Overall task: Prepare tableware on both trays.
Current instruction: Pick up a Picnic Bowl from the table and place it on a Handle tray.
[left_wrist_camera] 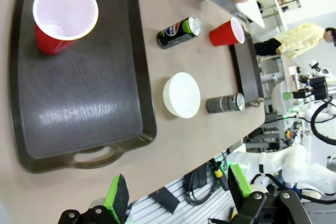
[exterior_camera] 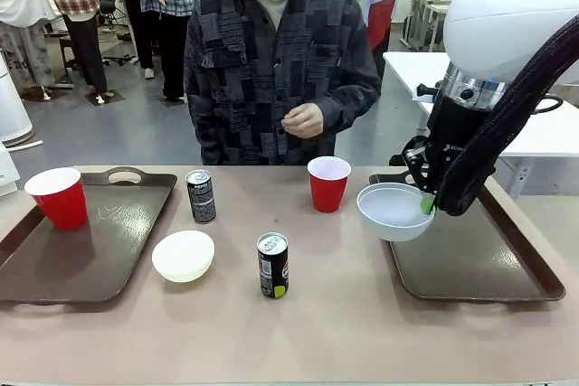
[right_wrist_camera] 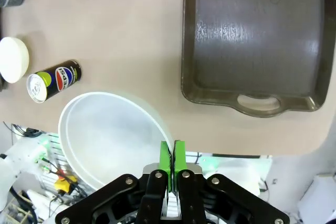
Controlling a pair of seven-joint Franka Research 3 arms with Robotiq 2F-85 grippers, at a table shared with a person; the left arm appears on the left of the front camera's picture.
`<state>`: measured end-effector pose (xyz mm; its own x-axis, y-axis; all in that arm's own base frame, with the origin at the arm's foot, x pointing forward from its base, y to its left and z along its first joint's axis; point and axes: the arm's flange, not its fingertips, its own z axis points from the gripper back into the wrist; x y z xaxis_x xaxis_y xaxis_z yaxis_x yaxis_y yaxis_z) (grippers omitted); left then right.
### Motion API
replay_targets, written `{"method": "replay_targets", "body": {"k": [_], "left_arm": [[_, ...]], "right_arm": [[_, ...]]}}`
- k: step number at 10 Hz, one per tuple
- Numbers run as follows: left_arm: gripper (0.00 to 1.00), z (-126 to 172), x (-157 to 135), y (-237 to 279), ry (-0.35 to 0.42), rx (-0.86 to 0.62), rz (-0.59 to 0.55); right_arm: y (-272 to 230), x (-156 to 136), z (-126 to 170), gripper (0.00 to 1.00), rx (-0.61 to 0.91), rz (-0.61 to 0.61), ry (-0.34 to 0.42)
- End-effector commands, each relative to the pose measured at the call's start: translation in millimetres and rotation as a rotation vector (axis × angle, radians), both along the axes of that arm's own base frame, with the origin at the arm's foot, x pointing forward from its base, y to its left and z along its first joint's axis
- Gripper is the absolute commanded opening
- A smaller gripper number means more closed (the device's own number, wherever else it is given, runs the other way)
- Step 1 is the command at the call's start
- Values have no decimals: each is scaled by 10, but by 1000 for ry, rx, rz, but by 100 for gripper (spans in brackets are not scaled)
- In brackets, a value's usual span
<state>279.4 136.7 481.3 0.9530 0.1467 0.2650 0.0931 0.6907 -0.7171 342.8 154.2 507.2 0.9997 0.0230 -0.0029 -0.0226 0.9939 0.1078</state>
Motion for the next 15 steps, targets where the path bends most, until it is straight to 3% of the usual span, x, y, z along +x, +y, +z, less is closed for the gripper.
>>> {"method": "replay_targets", "body": {"k": [1,4,8,15], "left_arm": [[100,-17,-17,-1,-9,-5,0],[100,-17,-17,-1,-9,-5,0],[100,-17,-17,-1,-9,-5,0],[100,-17,-17,-1,-9,-5,0]], "right_arm": [[-176,115,-163,4,-51,-24,8],[-1150,297,-406,4,-152,-269,-58],[-1830,350,-451,4,-94,-399,-80],[-1658,461,-671,4,-24,-414,-128]]}}
